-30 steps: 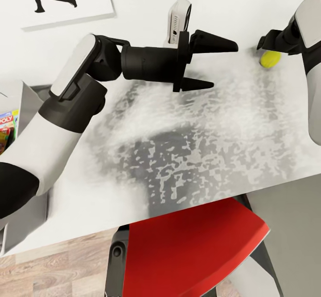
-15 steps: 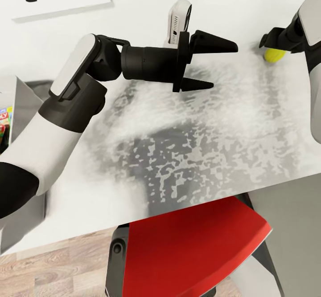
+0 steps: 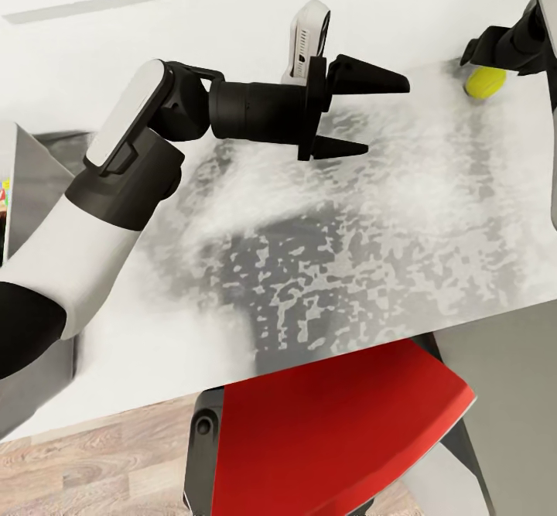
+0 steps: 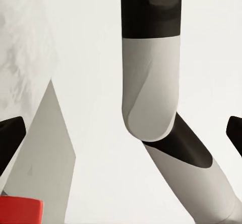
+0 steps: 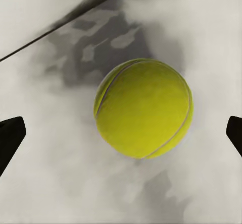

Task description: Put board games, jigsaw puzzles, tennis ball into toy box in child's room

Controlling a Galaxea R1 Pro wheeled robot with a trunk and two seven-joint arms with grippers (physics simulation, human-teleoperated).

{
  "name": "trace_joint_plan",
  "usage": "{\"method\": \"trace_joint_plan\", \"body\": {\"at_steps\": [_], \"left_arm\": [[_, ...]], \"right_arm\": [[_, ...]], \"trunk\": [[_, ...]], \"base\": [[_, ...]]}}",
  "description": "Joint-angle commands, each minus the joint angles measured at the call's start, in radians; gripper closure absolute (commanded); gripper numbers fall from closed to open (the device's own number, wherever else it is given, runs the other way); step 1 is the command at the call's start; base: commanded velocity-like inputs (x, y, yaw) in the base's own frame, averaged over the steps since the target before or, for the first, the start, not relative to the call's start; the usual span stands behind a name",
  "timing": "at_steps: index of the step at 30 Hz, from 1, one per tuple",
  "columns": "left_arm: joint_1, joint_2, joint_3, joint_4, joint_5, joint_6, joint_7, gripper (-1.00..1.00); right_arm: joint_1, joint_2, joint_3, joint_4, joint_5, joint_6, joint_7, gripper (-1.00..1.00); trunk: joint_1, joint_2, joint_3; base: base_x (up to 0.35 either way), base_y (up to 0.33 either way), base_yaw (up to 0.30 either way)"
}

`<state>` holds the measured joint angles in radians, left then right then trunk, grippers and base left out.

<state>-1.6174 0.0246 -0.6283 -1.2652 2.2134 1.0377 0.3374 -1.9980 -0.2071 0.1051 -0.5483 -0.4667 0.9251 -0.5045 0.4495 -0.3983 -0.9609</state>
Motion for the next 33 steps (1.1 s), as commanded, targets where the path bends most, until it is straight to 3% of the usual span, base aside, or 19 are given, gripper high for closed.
{"method": "trace_joint_plan", "body": {"at_steps": [1,20,27,33], "left_arm": [[-0.001,0.001,-0.002,0.000,0.011,-0.001,0.009,-1.00],[-0.001,0.004,-0.002,0.000,0.011,-0.001,0.009,-1.00],[-0.001,0.005,-0.003,0.000,0.011,-0.001,0.009,-1.00],[-0.001,0.005,-0.004,0.000,0.011,-0.001,0.009,-1.00]], "right_arm": [[-0.001,-0.002,0.008,-0.001,-0.010,0.003,-0.008,-1.00],[-0.002,-0.004,0.010,-0.002,-0.006,0.011,-0.009,-1.00],[-0.002,-0.002,0.008,-0.003,0.040,0.011,-0.041,-1.00],[-0.002,0.000,0.007,-0.004,0.048,0.012,-0.047,-1.00]], "trunk": [[0.001,-0.002,-0.003],[0.001,-0.002,-0.025],[0.001,-0.002,-0.025],[0.001,-0.002,-0.025]], "base": [[0.000,0.000,0.000],[0.000,0.000,0.000],[0.000,0.000,0.000],[0.000,0.000,0.000]]}}
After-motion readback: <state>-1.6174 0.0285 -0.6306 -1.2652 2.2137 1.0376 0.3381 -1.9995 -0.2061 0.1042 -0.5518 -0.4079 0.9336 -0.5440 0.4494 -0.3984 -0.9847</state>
